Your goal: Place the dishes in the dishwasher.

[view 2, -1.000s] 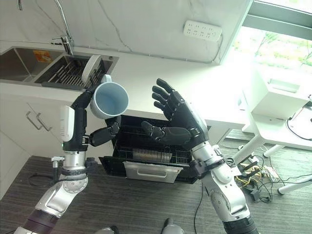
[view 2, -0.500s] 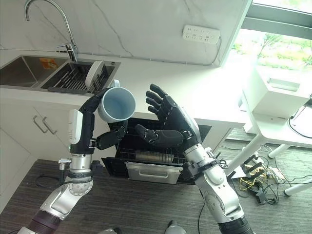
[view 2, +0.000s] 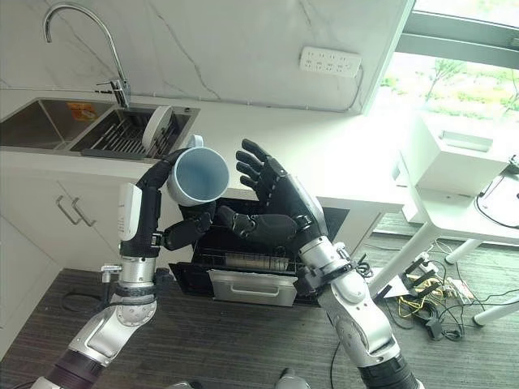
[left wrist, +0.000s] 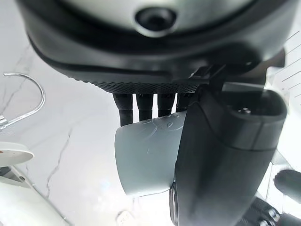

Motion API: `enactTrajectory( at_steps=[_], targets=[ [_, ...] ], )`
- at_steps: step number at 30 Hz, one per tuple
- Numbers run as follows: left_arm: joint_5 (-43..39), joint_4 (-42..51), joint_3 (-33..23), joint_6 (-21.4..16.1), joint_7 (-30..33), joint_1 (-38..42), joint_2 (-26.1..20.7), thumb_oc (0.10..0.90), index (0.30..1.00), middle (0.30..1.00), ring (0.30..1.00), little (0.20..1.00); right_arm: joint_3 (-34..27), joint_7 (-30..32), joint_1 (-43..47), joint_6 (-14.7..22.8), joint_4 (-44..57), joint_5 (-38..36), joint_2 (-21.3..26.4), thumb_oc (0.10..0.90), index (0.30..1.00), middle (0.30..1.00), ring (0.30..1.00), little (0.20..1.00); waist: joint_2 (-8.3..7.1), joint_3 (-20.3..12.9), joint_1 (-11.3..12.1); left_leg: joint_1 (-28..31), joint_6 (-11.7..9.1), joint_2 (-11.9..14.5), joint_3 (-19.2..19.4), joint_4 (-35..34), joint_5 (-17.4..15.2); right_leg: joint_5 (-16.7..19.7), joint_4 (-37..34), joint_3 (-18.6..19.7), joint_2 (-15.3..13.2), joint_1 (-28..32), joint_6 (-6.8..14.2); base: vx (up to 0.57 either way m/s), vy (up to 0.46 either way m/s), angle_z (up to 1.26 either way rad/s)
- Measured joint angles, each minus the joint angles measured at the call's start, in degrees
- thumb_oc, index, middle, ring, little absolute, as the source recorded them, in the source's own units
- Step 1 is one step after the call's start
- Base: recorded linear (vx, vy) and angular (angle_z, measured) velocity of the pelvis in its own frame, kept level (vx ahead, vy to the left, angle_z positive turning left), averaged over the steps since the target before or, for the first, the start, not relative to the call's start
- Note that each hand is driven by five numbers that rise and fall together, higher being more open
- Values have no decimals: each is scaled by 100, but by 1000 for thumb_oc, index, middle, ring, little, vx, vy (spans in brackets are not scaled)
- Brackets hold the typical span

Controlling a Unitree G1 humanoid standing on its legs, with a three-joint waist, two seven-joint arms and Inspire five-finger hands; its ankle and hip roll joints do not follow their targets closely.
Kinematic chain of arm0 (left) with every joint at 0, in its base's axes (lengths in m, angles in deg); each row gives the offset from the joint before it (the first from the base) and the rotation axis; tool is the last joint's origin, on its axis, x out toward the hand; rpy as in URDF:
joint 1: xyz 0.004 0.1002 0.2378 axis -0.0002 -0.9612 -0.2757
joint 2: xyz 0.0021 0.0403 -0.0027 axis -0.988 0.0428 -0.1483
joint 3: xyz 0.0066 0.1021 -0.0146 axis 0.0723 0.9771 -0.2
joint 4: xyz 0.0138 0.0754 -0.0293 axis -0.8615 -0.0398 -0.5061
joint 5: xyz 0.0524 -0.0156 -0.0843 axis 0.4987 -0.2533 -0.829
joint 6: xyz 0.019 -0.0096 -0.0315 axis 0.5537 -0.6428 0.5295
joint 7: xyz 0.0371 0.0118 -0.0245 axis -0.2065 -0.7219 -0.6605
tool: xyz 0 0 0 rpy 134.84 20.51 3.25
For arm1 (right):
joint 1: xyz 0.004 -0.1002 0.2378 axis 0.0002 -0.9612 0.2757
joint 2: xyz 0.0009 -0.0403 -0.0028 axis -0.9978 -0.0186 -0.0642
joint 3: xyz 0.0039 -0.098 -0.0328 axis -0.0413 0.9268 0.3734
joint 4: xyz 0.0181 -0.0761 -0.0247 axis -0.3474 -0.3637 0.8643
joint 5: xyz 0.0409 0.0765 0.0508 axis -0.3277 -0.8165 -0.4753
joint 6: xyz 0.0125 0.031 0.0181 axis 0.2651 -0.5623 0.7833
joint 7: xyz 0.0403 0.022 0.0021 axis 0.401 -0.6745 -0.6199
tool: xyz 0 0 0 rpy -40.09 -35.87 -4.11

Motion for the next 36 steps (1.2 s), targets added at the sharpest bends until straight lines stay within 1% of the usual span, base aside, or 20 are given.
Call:
enactTrajectory(
  at_steps=[3, 5, 12, 14, 18, 20, 23, 25, 27, 28, 32, 36],
  targets=[
    [2, 0, 64, 0, -29, 3, 18, 400, 300, 300, 300, 300, 160, -2, 91, -44, 0, 0, -136, 800, 900, 900, 900, 900, -8, -6, -10, 4, 3, 3, -1, 0, -2, 0, 5, 2, 2, 0, 0, 0, 0, 0],
    [0, 0, 64, 0, -50, 6, 92, 400, 300, 300, 300, 300, 186, 5, 104, -103, -3, 1, -146, 800, 900, 900, 900, 900, -17, -11, 11, 4, 8, 2, -5, 1, -1, 0, 10, 1, 2, 1, 0, 0, 0, 0],
    [-11, 0, 103, 3, -126, 7, 102, 400, 300, 300, 300, 300, 237, 36, 145, -108, -4, 1, -150, 800, 900, 900, 900, 900, -69, -82, 3, 4, 11, 2, -2, -2, -4, -1, 7, 3, 2, -1, -1, 0, 0, 0],
    [-11, 0, 221, 4, -140, 13, 106, 400, 300, 300, 300, 300, 319, 79, 179, -122, -4, 1, -150, 800, 900, 900, 900, 900, -68, -123, 3, 4, 13, 2, 0, -3, -5, -1, 2, 4, 1, 1, -1, 0, 0, 0],
    [-15, 0, 250, 5, -247, 15, 114, 400, 300, 300, 300, 300, 335, 161, 188, -199, -5, 3, -150, 800, 900, 900, 900, 900, -67, -123, 6, 4, 11, 2, -1, -2, -4, -2, 4, 4, 0, -1, -2, 0, 0, 0],
    [-20, 0, 252, 7, -263, 16, 114, 400, 300, 300, 300, 300, 362, 228, 193, -222, -16, 27, -186, 800, 900, 900, 900, 900, -67, -123, 6, 3, 12, 0, 0, -2, -4, -1, 4, 4, 0, -2, -1, 0, 0, 0],
    [-218, 5, 445, 143, -283, 169, 122, 400, 300, 300, 300, 300, 415, 421, 197, -256, -22, 444, -188, 800, 900, 900, 900, 900, -66, -123, -2, 3, 12, 0, 3, -3, -4, -2, 2, 7, 0, -4, -1, 0, 0, 0],
    [-217, 6, 451, 144, -282, 172, 149, 400, 300, 300, 300, 300, 417, 539, 197, -299, -25, 455, -187, 800, 900, 900, 900, 900, -66, -123, -15, 3, 12, 0, 8, -4, -4, -1, 1, 11, 2, -10, -1, 0, 0, 0],
    [-217, 17, 465, 227, -280, 198, 173, 400, 300, 300, 300, 300, 441, 735, 196, -391, -56, 642, -190, 800, 900, 900, 900, 900, -65, -123, -23, 4, 12, 0, 19, -8, -4, -2, 1, 40, 4, -21, -2, 0, 0, 0],
    [-218, 16, 470, 249, -273, 219, 179, 400, 300, 300, 300, 300, 454, 853, 196, -477, -57, 674, -189, 800, 900, 900, 900, 900, -65, -123, -27, 6, 12, 1, 21, -12, -4, -1, 1, 51, 5, -21, -1, 0, 0, 0],
    [-216, 16, 502, 257, -255, 221, 185, 400, 300, 300, 300, 300, 525, 1044, 197, -511, -82, 674, -188, 800, 900, 900, 900, 900, -65, -123, -28, 9, 12, 0, 26, -21, -4, -1, -3, 51, 7, -21, 0, 0, 0, 0],
    [-215, 16, 503, 259, -254, 221, 197, 400, 300, 300, 300, 300, 629, 1111, 197, -563, -82, 674, -195, 800, 900, 900, 900, 900, -64, -123, -25, 38, 7, -2, 45, -54, 1, -1, -11, 52, 11, -17, 0, 0, 0, 0]
  ],
)
